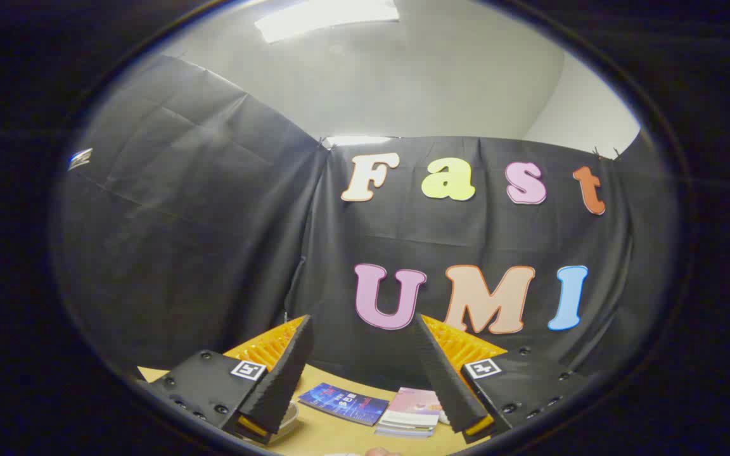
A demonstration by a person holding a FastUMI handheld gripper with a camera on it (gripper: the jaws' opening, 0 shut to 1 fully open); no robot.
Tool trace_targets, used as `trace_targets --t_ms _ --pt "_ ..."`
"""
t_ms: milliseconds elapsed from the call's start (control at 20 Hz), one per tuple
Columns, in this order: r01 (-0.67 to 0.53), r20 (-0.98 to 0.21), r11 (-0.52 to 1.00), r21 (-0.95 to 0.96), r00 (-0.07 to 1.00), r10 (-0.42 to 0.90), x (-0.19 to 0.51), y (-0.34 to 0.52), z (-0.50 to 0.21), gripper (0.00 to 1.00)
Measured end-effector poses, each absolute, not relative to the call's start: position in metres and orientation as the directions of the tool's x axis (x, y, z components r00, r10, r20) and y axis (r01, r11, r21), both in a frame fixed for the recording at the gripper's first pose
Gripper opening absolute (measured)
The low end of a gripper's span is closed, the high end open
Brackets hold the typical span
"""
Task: Open the storage box then place both shoes into the box .Put the left shoe in first, then the right shoe, with the right side of both shoes facing outward in a uniform manner.
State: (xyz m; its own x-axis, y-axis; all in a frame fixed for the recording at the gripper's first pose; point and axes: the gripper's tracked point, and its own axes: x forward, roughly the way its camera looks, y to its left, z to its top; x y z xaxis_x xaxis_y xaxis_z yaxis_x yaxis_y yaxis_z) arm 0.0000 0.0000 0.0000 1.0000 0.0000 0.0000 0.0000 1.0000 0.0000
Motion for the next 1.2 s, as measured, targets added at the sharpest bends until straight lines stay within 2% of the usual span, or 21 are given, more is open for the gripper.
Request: trace_targets --t_ms 800,1200 --pt "-0.004 -0.037 0.999 0.044 0.999 0.006 -0.006 0.002 -0.009 0.98" --pt "-0.051 -0.076 0.996 0.075 0.995 0.057 -0.003 0.02 -0.024 0.98"
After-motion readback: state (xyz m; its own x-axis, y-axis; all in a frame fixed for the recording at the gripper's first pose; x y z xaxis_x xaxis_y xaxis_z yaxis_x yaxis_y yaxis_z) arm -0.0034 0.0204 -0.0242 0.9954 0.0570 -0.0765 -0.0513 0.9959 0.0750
